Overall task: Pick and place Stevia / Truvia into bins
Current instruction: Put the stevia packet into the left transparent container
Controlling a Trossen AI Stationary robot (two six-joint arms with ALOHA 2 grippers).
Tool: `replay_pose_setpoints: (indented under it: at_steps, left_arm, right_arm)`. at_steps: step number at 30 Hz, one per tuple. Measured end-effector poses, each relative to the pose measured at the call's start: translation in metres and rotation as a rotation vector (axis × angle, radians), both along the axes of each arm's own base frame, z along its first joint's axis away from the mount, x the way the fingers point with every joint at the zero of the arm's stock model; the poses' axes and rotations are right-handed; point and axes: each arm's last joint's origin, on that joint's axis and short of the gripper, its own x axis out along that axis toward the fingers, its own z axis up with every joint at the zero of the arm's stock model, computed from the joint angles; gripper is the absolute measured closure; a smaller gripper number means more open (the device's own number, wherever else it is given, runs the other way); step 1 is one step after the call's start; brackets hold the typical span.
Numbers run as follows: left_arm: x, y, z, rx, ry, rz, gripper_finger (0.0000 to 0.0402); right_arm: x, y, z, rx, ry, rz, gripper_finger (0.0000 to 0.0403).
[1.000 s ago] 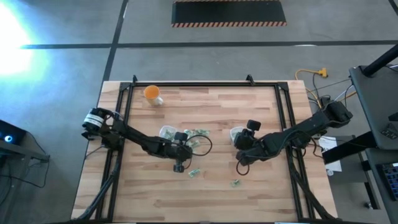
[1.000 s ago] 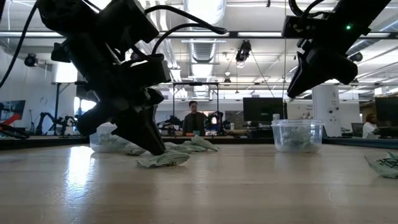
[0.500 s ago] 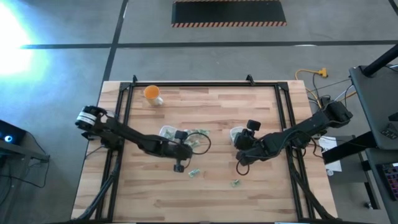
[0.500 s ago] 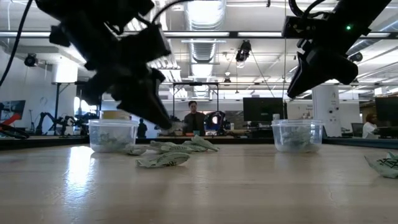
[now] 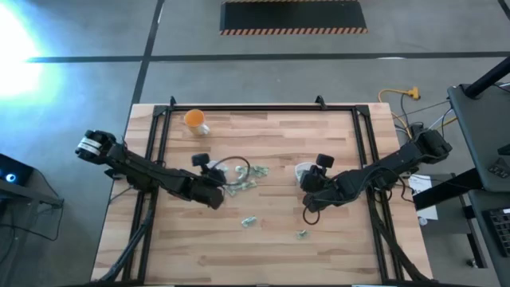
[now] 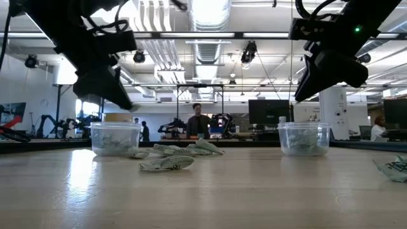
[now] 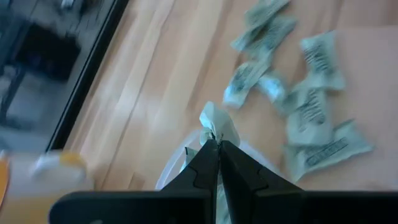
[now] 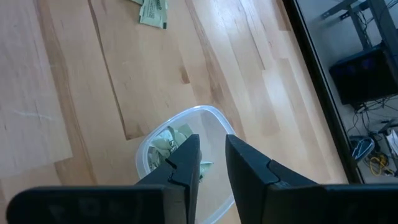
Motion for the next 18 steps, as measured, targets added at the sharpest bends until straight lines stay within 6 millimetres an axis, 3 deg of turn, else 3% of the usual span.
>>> replay_pose_setpoints:
  at_steps: [4,18]
  left_arm:
    - [-0.009,0.003,0.0,-0.022,0.013,0.072,0.0402]
    - [-0.017,0.006,-0.011,-0.028,0.031,0.09,0.0401]
  right_arm:
    - [0.0,0.0,0.0,0.002,-0.003,0.0,0.0331]
    - [0.001,0.001,0.0,0.008,-0.01,0.001,0.0334]
